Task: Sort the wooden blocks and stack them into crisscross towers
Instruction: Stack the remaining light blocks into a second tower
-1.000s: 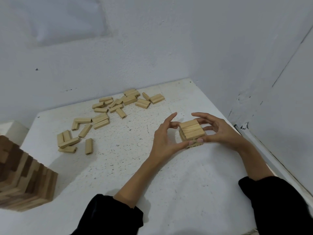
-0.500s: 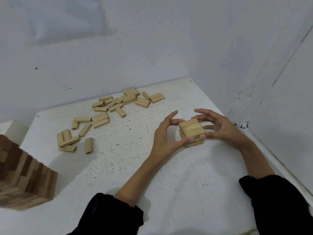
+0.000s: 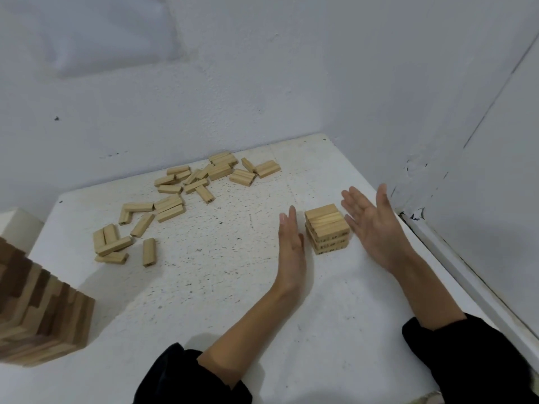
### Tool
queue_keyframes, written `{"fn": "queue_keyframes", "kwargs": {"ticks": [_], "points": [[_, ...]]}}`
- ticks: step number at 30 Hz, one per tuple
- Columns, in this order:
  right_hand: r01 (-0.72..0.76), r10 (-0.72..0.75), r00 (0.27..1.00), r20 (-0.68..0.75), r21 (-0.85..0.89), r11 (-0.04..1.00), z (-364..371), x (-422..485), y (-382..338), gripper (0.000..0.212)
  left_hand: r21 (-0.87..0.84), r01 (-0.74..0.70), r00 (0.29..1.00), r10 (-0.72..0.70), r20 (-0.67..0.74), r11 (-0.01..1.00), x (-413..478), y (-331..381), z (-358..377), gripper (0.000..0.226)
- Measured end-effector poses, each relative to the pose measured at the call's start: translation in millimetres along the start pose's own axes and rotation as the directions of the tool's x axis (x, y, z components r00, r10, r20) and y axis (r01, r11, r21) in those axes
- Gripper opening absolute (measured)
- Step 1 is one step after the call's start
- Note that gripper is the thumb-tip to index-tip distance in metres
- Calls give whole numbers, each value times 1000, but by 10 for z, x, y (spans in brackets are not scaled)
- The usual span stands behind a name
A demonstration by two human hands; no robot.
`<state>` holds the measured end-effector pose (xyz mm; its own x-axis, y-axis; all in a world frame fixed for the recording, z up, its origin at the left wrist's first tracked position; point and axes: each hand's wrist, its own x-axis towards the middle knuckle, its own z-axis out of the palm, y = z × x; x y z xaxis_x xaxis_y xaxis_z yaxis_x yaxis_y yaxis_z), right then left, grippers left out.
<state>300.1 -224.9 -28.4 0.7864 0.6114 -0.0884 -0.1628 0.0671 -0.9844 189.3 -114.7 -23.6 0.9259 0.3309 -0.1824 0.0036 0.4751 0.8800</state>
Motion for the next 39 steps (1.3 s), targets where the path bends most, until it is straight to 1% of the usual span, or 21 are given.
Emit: {"fn": "queue_keyframes", "kwargs": {"ticks": [2,5,8,12,17,18,20,21,22,23,24,26,27,28,29,30,31,33,35,37,39], "points": [[-20,23,999,-42,68,997,133,-14,10,93,-26,8,1000,-7,25,1000,17,-82,38,91],[-47,60,996,-61,186,981,245,-28,21,76,-17,-8,999,9,32,1000,24,-105,76,91],[-79,90,995,-38,235,969,285,-50,30,75,-27,-3,999,4,54,1000,36,-117,84,87],[-95,107,994,-34,251,963,318,-55,30,75,-54,31,997,-26,76,998,30,-96,79,90],[-99,107,994,-23,213,972,312,-57,51,75,11,17,998,-18,68,1000,38,-109,85,93],[-96,102,995,-19,205,974,310,-56,55,75,15,0,997,-1,79,1000,42,-117,84,88],[-81,87,996,-20,206,975,278,-45,55,73,19,-53,995,51,91,998,29,-108,105,61],[-58,63,998,-25,180,982,235,-34,51,73,8,-63,993,62,97,998,15,-89,109,55],[-23,27,999,-30,121,992,177,-26,32,74,2,-76,993,76,90,997,13,-76,95,55],[17,-15,999,-33,47,999,99,-27,7,74,12,-102,990,100,99,995,16,-70,34,62],[56,-57,998,-29,-21,998,8,-32,-20,75,44,-106,992,102,79,993,26,-45,-27,78],[101,-102,995,-4,-130,986,-192,-57,-61,74,177,-71,997,66,38,982,93,44,-156,107],[116,-114,993,20,-194,974,-275,-69,-68,73,311,-73,997,60,53,948,130,100,-248,119],[133,-121,991,60,-274,952,-336,-73,-65,75,472,-88,995,51,90,877,169,139,-346,128],[148,-114,987,115,-358,922,-371,-73,-56,81,583,-110,989,30,145,805,193,179,-419,129],[160,-92,981,173,-435,886,-383,-68,-45,87,656,-131,981,3,194,743,218,189,-471,127],[166,-63,974,216,-503,848,-380,-63,-30,93,690,-145,975,-17,221,709,226,187,-494,126],[164,-20,970,240,-596,786,-355,-57,-11,98,740,-148,978,-13,207,656,247,148,-488,126],[162,-13,972,236,-626,763,-333,-46,8,98,785,-187,977,28,212,590,257,101,-453,125],[170,-20,971,239,-628,760,-310,-30,25,95,800,-205,977,64,205,564,281,65,-444,122],[177,-28,970,242,-622,763,-288,-10,25,94,783,-198,979,87,183,590,307,57,-447,119]]}}
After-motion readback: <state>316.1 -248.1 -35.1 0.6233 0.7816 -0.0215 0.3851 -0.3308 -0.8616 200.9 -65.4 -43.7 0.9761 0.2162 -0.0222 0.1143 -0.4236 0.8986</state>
